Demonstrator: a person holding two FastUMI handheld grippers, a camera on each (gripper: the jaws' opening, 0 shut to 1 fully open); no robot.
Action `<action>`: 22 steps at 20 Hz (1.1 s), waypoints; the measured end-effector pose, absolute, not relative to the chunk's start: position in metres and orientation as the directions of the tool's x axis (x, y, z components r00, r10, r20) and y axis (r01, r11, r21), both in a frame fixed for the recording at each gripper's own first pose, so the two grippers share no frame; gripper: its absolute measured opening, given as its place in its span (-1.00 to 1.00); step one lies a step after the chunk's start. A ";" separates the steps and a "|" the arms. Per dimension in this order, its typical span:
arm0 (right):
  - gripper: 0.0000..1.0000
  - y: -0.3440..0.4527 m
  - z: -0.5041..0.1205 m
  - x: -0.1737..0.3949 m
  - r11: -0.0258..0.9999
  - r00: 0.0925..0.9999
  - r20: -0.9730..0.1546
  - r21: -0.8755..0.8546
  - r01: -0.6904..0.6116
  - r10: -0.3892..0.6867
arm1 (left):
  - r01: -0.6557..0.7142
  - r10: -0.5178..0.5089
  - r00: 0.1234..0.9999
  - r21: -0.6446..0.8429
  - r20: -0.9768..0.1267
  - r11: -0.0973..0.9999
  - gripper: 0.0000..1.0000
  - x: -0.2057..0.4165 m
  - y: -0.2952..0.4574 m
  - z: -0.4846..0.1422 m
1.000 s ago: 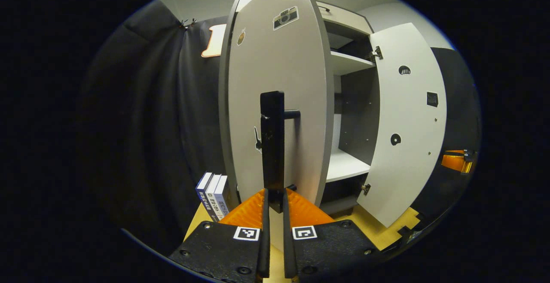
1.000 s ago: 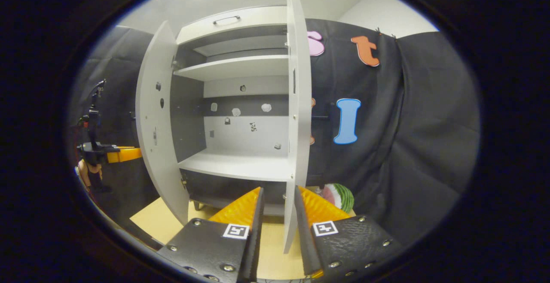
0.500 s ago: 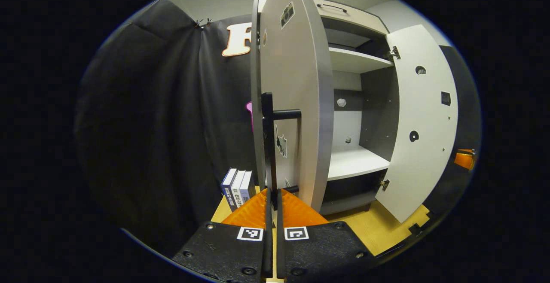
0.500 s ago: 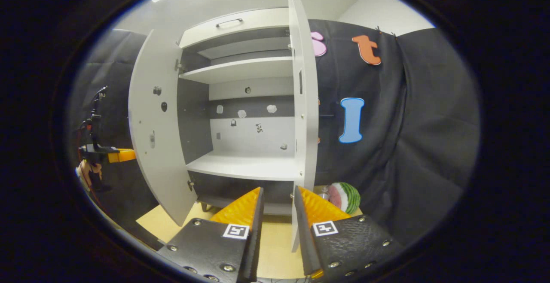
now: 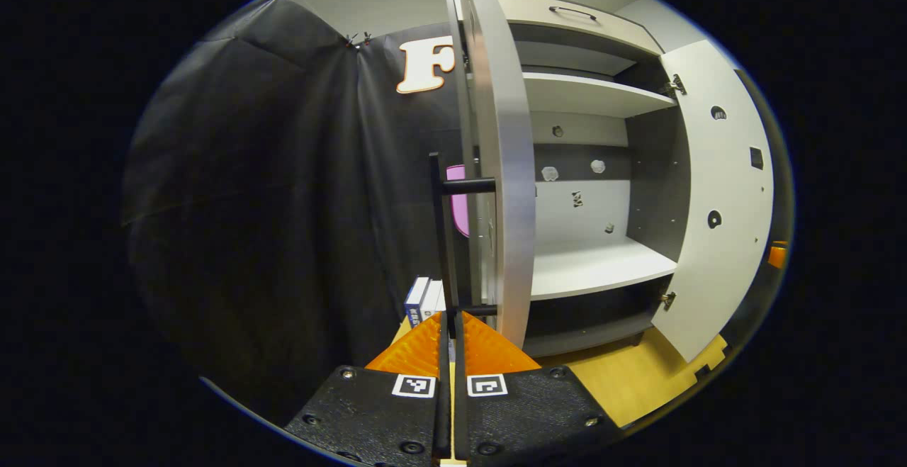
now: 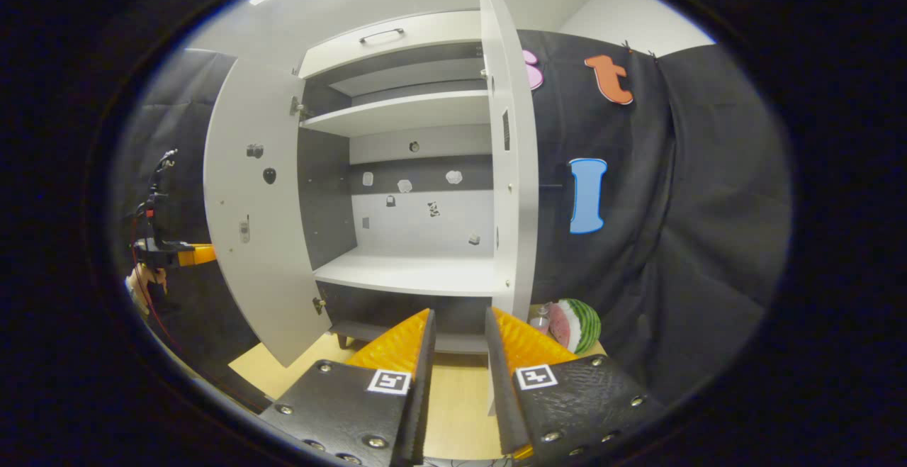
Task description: Open the right door of the double-door shoe cabinet with the right hand, and open the left door with the left hand.
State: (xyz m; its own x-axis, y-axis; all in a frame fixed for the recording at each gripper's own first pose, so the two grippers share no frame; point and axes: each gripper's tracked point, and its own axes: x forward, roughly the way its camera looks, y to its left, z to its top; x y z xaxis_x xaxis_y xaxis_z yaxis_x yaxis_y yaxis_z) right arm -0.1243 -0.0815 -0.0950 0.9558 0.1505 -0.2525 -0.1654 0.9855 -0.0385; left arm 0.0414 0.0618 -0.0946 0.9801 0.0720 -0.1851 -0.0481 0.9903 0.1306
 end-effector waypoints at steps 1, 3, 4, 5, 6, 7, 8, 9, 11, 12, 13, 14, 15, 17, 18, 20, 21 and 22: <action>-0.21 -0.080 -0.094 -0.125 0.985 0.955 -0.253 -0.035 -0.170 0.156 | -0.039 0.060 0.980 0.112 -0.189 0.993 -0.95 0.041 0.057 -0.095; -0.21 -0.078 -0.093 -0.125 0.983 0.953 -0.252 -0.036 -0.182 0.168 | -0.033 0.047 0.983 0.082 -0.178 0.996 -0.99 0.041 0.058 -0.095; -0.21 -0.079 -0.093 -0.125 0.981 0.952 -0.250 -0.037 -0.190 0.174 | -0.031 0.046 0.982 0.087 -0.181 0.996 -0.97 0.040 0.060 -0.096; -0.21 -0.078 -0.093 -0.125 0.980 0.951 -0.250 -0.038 -0.196 0.181 | -0.036 0.053 0.982 0.094 -0.179 0.995 -0.96 0.041 0.061 -0.098; -0.21 -0.077 -0.093 -0.126 0.978 0.949 -0.252 -0.037 -0.204 0.188 | -0.038 0.055 0.982 0.094 -0.183 0.995 -0.99 0.040 0.061 -0.096; -0.21 -0.077 -0.094 -0.126 0.977 0.947 -0.254 -0.039 -0.211 0.194 | -0.038 0.054 0.981 0.089 -0.186 0.995 -0.94 0.040 0.061 -0.097; -0.21 -0.077 -0.094 -0.126 0.976 0.946 -0.258 -0.042 -0.216 0.198 | -0.035 0.050 0.981 0.082 -0.185 0.996 -0.99 0.039 0.060 -0.096; -0.21 -0.077 -0.094 -0.127 0.974 0.944 -0.261 -0.045 -0.221 0.202 | -0.036 0.049 0.982 0.077 -0.183 0.996 -0.99 0.040 0.061 -0.096; -0.21 -0.076 -0.095 -0.127 0.971 0.940 -0.267 -0.046 -0.234 0.214 | -0.047 0.062 0.980 0.079 -0.191 0.996 -0.99 0.038 0.063 -0.098; -0.21 -0.076 -0.095 -0.128 0.969 0.938 -0.268 -0.045 -0.242 0.222 | -0.057 0.072 0.978 0.080 -0.195 0.995 -0.94 0.038 0.064 -0.099; -0.21 -0.075 -0.095 -0.128 0.967 0.936 -0.268 -0.044 -0.250 0.229 | -0.066 0.081 0.977 0.078 -0.198 0.995 -1.00 0.037 0.065 -0.099; -0.21 -0.074 -0.096 -0.128 0.965 0.934 -0.266 -0.043 -0.259 0.239 | -0.075 0.088 0.976 0.075 -0.198 0.994 -1.00 0.035 0.067 -0.099; -0.21 -0.074 -0.095 -0.129 0.963 0.932 -0.264 -0.042 -0.268 0.248 | -0.086 0.099 0.975 0.071 -0.198 0.994 -0.99 0.034 0.069 -0.099; -0.21 -0.072 -0.096 -0.128 0.956 0.927 -0.259 -0.041 -0.289 0.269 | -0.114 0.125 0.972 0.068 -0.198 0.991 -0.99 0.029 0.075 -0.100; -0.21 -0.071 -0.097 -0.128 0.952 0.924 -0.258 -0.040 -0.303 0.283 | -0.125 0.136 0.971 0.066 -0.198 0.990 -0.99 0.028 0.077 -0.099; -0.21 -0.069 -0.098 -0.126 0.943 0.915 -0.257 -0.042 -0.331 0.310 | -0.143 0.153 0.970 0.064 -0.191 0.988 -1.00 0.026 0.079 -0.098; -0.21 -0.068 -0.097 -0.126 0.938 0.911 -0.257 -0.044 -0.344 0.322 | -0.154 0.164 0.969 0.067 -0.187 0.986 -1.00 0.024 0.080 -0.097; -0.21 -0.067 -0.098 -0.126 0.933 0.907 -0.256 -0.044 -0.356 0.334 | -0.160 0.171 0.968 0.071 -0.185 0.985 -0.99 0.023 0.082 -0.096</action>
State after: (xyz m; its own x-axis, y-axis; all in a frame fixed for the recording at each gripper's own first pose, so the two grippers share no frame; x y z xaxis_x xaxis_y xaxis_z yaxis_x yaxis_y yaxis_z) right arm -0.1258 -0.0668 -0.0977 0.9071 0.3340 -0.2563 -0.3561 0.9334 -0.0438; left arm 0.0229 0.0820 -0.0963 0.9678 0.1706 -0.1851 -0.1599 0.9846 0.0710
